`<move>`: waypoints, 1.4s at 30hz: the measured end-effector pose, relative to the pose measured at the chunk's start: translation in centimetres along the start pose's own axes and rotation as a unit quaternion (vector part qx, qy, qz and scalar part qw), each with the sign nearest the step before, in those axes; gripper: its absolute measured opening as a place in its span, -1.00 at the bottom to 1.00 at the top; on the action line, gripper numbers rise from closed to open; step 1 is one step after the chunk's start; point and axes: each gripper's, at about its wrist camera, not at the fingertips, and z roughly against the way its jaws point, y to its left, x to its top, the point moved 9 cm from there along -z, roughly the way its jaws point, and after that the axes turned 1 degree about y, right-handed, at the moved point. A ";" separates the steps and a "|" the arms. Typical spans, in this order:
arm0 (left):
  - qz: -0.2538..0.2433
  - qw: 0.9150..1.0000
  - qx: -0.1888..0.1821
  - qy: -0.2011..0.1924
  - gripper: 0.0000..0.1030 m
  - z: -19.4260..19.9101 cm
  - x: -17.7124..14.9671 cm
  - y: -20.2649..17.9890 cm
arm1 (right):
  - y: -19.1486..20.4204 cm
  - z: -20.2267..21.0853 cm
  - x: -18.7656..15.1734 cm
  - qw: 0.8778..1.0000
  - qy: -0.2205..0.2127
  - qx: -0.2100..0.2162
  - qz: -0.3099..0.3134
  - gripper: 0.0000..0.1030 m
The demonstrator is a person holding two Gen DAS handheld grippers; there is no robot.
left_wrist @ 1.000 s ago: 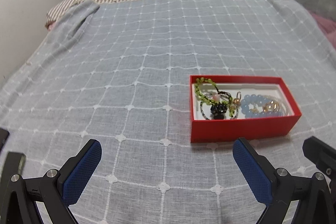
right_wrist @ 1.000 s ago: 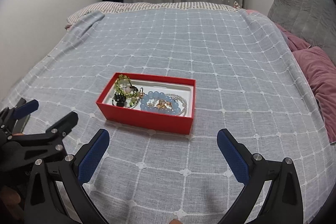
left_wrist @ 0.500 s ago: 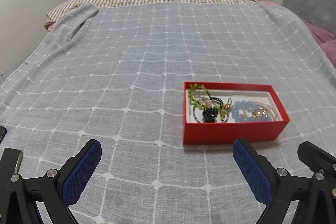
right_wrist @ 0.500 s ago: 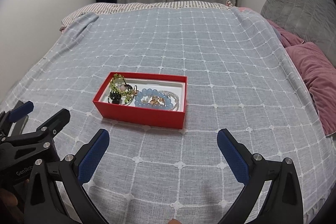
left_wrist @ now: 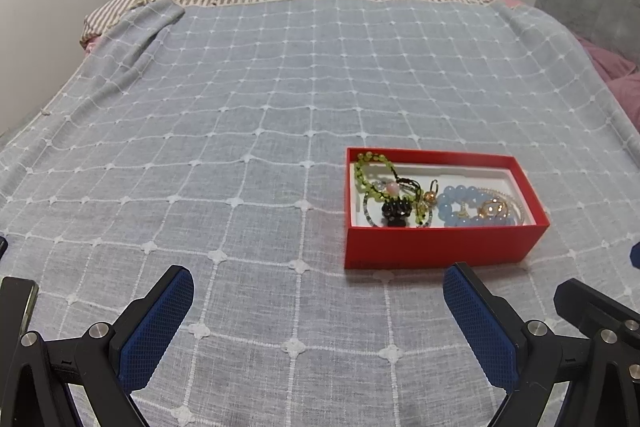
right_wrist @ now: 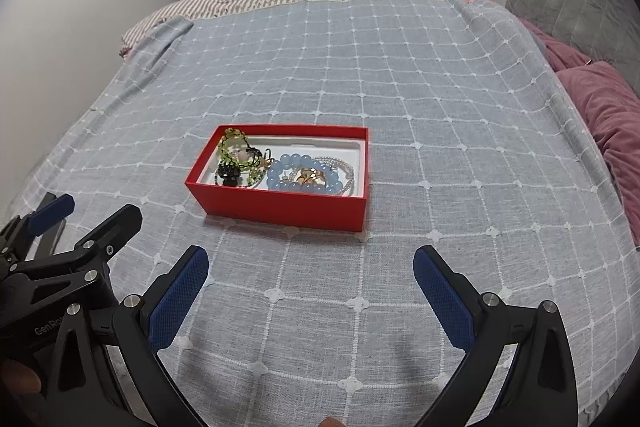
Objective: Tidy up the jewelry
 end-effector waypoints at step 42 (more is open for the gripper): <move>-0.001 1.000 0.002 0.001 0.99 -0.2 -0.3 -0.1 | 0.1 0.2 0.0 1.000 -0.007 -0.014 0.006 1.00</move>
